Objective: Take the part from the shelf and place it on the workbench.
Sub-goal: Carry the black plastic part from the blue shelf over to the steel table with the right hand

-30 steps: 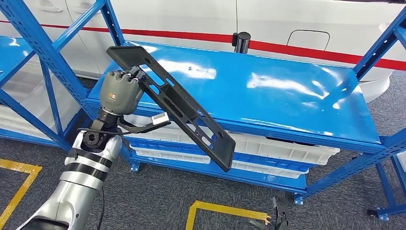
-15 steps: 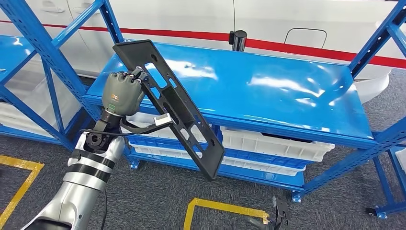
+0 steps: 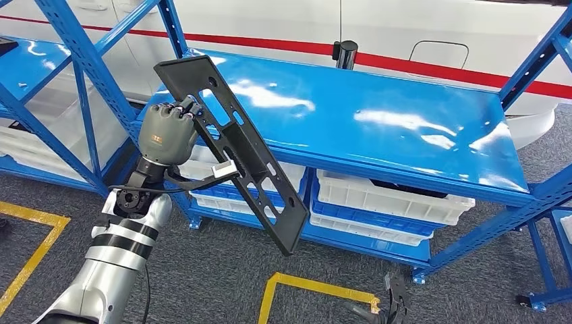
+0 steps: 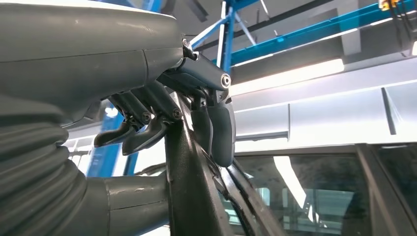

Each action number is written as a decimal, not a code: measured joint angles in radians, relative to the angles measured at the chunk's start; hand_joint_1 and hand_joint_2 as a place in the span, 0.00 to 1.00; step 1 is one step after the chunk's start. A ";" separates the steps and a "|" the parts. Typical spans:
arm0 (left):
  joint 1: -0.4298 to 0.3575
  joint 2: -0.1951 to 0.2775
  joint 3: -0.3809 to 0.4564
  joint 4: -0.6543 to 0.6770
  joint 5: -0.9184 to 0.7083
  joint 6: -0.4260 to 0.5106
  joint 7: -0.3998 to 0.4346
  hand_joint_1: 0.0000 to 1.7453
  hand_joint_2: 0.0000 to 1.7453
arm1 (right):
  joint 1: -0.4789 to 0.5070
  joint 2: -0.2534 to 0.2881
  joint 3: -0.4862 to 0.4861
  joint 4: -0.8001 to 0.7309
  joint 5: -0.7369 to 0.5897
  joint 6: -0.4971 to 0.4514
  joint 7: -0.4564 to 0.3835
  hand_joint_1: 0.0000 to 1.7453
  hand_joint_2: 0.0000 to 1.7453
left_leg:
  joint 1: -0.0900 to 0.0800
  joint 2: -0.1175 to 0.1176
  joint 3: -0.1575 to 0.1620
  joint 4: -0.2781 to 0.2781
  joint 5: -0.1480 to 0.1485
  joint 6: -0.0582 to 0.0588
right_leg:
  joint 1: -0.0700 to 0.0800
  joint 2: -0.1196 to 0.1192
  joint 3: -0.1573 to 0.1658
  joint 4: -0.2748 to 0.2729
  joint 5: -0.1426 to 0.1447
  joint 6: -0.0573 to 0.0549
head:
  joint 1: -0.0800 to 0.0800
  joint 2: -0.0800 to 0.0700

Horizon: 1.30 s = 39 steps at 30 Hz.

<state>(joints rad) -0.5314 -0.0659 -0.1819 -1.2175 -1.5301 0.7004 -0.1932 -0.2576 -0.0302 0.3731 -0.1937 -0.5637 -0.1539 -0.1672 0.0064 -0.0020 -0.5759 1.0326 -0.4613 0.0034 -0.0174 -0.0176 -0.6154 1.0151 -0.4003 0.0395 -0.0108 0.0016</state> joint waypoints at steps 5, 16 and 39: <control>-0.003 -0.006 0.000 -0.001 0.000 0.000 -0.002 1.00 1.00 | 0.000 0.001 0.000 0.000 0.000 0.000 0.000 0.00 1.00 | 0.004 -0.003 -0.030 -0.016 0.037 0.039 | 0.000 0.010 -0.079 0.168 -0.105 -0.002 | 0.003 0.000; -0.004 -0.007 0.004 0.000 0.002 0.000 -0.008 1.00 1.00 | -0.010 0.000 -0.002 0.000 0.000 0.000 0.000 0.00 1.00 | -0.003 -0.010 -0.091 -0.017 0.101 0.006 | 0.003 0.018 0.070 -0.014 -0.064 -0.001 | 0.004 0.000; -0.013 -0.037 0.006 0.023 0.014 0.000 -0.025 1.00 1.00 | -0.002 -0.004 -0.030 0.000 -0.020 0.001 -0.020 0.00 1.00 | 0.003 -0.003 -0.077 0.003 0.054 0.037 | -0.010 0.014 -0.120 0.284 -0.143 0.019 | 0.002 0.000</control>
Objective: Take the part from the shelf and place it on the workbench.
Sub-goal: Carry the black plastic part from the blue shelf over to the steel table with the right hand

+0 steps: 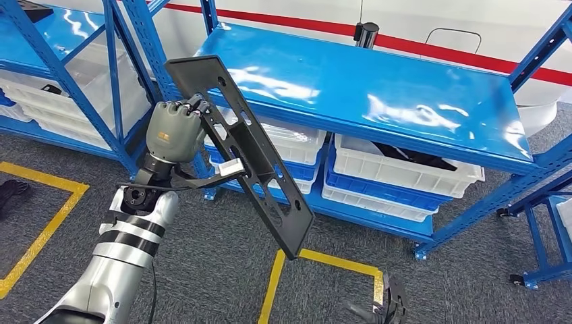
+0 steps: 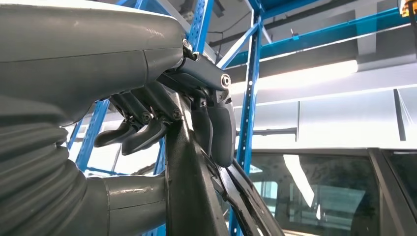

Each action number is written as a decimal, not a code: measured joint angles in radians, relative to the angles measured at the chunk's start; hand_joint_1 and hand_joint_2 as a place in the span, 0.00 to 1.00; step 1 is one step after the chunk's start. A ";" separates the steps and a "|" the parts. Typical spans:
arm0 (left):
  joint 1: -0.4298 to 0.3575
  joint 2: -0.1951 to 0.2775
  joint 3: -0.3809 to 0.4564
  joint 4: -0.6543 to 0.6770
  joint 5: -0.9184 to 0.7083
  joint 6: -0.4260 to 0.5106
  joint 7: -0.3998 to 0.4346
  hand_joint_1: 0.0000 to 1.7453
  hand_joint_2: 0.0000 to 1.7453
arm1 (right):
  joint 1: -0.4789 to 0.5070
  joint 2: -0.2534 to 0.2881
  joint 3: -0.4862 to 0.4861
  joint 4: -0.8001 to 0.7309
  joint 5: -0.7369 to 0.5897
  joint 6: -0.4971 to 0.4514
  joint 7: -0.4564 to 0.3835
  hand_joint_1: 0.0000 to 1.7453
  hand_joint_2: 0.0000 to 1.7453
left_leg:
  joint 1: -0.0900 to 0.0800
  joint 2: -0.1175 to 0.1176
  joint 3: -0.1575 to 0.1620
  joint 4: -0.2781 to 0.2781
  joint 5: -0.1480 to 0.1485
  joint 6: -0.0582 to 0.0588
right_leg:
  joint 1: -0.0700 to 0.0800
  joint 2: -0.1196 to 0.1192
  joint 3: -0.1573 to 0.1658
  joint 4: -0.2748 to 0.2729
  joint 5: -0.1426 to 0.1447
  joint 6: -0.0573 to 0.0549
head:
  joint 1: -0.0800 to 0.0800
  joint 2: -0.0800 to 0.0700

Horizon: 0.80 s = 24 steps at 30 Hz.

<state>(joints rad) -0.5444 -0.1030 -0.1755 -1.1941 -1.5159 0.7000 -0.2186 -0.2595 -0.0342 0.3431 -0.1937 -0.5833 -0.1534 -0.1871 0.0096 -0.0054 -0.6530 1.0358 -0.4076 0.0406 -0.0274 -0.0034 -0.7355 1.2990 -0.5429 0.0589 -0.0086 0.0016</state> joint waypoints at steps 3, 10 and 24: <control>0.001 -0.001 0.000 0.002 0.005 0.000 -0.004 1.00 1.00 | -0.001 -0.001 -0.004 0.000 -0.001 0.000 -0.002 0.00 1.00 | -0.002 -0.003 -0.021 0.000 0.021 -0.007 | 0.010 0.001 0.140 -0.194 0.044 0.001 | 0.000 0.000; 0.018 -0.008 0.002 0.002 0.000 0.000 -0.007 1.00 1.00 | -0.001 -0.003 -0.012 0.000 -0.001 -0.003 -0.008 0.00 1.00 | 0.002 -0.001 -0.045 0.025 0.009 -0.048 | 0.008 0.001 0.182 -0.303 0.089 -0.041 | 0.004 0.000; 0.034 -0.011 0.010 0.006 0.000 0.000 -0.017 1.00 1.00 | 0.011 -0.003 -0.018 0.000 -0.002 -0.005 -0.015 0.00 1.00 | 0.003 -0.003 0.065 0.007 -0.055 -0.035 | 0.003 -0.003 0.092 -0.283 0.153 0.000 | -0.002 0.000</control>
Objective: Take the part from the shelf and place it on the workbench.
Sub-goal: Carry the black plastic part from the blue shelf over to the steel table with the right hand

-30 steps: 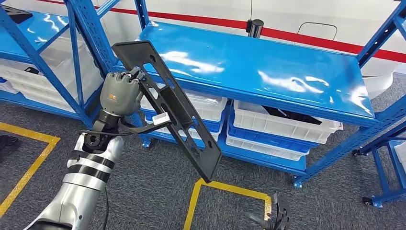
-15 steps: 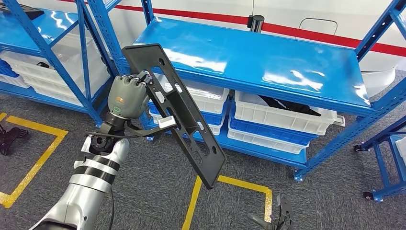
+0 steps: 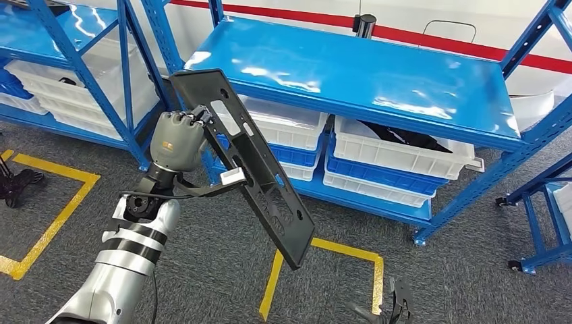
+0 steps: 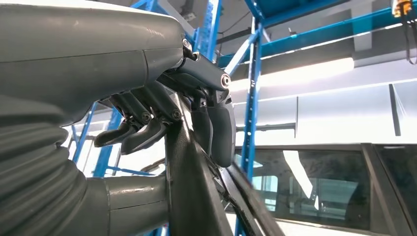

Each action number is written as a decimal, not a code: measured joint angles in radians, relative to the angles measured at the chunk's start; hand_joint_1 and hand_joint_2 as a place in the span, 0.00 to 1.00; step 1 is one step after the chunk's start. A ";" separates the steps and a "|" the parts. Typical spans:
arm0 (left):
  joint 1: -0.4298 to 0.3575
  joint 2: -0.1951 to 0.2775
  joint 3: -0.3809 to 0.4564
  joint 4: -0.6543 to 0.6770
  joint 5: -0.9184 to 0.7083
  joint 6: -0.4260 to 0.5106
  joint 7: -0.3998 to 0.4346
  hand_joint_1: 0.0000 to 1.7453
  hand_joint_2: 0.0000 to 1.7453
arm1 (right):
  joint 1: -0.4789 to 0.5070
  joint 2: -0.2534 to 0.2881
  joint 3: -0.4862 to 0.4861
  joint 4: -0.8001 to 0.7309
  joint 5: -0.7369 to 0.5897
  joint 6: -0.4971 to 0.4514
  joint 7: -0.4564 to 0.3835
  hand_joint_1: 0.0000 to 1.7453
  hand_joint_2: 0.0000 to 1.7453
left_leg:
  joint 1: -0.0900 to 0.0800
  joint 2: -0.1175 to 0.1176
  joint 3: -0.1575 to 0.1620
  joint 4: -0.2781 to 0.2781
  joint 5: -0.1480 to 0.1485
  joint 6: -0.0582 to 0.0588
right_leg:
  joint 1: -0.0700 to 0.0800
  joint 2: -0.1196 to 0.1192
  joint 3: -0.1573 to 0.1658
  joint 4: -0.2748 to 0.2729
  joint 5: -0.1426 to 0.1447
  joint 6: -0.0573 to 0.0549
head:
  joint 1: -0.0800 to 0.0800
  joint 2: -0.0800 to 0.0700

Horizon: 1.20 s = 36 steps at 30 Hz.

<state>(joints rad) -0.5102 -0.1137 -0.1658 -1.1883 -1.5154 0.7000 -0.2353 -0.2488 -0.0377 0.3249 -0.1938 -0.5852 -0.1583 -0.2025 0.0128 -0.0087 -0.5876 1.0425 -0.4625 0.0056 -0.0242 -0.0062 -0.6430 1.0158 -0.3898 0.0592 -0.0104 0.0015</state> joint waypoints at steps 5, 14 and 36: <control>-0.001 -0.006 0.002 0.001 0.000 0.000 -0.003 1.00 1.00 | 0.001 0.002 -0.003 0.000 0.000 -0.005 -0.003 0.00 1.00 | 0.000 0.002 -0.047 -0.009 0.043 0.036 | -0.002 0.004 -0.102 0.249 -0.144 -0.006 | 0.005 0.000; 0.001 -0.008 0.007 0.001 0.004 0.000 -0.008 1.00 1.00 | -0.006 0.002 -0.009 0.000 0.002 -0.008 -0.006 0.00 1.00 | -0.003 0.002 -0.095 -0.017 0.107 -0.002 | 0.009 0.011 0.097 -0.004 -0.085 0.001 | 0.004 0.000; 0.013 -0.014 0.015 0.001 0.004 0.000 -0.017 1.00 1.00 | -0.009 0.006 -0.012 0.000 0.008 -0.009 -0.009 0.00 1.00 | -0.002 0.010 -0.028 -0.026 0.045 0.036 | 0.006 0.005 -0.072 0.234 -0.153 -0.010 | 0.009 0.000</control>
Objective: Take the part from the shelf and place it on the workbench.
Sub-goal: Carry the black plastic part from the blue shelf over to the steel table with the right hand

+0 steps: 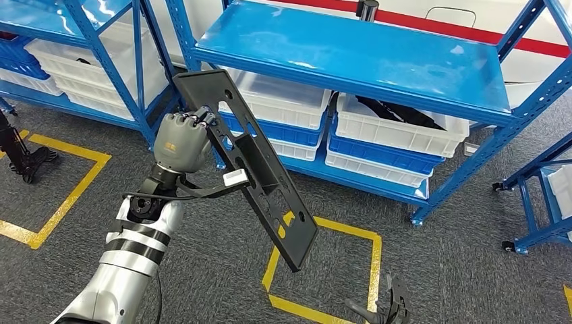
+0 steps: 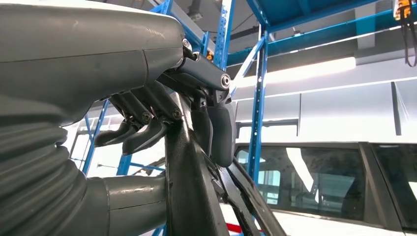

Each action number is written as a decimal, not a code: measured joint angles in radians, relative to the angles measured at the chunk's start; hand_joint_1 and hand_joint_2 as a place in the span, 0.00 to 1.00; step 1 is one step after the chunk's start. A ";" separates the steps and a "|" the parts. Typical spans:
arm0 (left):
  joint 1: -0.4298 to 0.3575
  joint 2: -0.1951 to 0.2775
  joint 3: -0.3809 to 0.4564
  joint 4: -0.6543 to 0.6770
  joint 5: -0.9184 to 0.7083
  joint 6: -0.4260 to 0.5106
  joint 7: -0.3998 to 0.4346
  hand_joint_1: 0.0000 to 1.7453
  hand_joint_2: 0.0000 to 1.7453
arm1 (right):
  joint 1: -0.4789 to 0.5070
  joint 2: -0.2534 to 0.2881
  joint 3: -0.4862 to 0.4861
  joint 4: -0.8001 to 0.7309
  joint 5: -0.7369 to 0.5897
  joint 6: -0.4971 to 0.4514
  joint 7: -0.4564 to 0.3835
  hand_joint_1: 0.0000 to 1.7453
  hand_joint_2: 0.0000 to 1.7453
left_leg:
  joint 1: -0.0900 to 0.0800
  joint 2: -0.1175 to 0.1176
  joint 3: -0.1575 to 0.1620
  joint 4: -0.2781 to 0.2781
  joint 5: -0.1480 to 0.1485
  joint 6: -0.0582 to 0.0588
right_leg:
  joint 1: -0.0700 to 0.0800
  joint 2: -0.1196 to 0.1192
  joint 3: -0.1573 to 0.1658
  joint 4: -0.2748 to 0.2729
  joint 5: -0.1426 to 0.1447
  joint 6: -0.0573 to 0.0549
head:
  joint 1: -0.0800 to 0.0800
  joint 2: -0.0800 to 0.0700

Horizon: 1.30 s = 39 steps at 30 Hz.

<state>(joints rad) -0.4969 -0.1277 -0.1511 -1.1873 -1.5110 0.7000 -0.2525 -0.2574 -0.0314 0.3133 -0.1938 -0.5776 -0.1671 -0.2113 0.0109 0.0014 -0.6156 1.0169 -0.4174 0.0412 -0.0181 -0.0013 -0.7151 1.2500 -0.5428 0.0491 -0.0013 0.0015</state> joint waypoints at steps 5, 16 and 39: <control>0.003 0.000 0.000 0.000 0.000 0.000 0.000 1.00 1.00 | -0.001 -0.004 0.000 0.000 0.000 0.000 0.000 0.00 1.00 | 0.006 -0.001 -0.032 0.002 0.027 -0.019 | -0.015 0.000 0.120 -0.145 0.043 0.044 | 0.000 0.000; 0.003 -0.001 0.003 0.000 0.003 0.000 -0.001 1.00 1.00 | -0.008 -0.003 -0.002 0.000 0.003 0.000 -0.002 0.00 1.00 | 0.009 -0.005 -0.138 0.277 -0.139 -0.062 | -0.008 0.005 0.112 -0.239 0.122 -0.034 | -0.008 0.000; 0.021 -0.012 -0.010 -0.024 -0.055 0.000 0.052 1.00 1.00 | -0.016 -0.004 -0.045 -0.005 -0.004 0.031 -0.048 0.00 1.00 | -0.010 0.062 -0.041 0.017 0.022 -0.013 | 0.023 -0.063 0.172 -0.243 0.067 0.004 | -0.002 0.000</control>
<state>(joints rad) -0.4754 -0.1396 -0.1612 -1.2110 -1.5661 0.7000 -0.2003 -0.2733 -0.0354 0.2680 -0.1985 -0.5819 -0.1356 -0.2592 0.0009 0.0635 -0.6562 1.0342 -0.3956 0.0284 0.0053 -0.0641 -0.5436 1.0067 -0.4759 0.0535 -0.0036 0.0015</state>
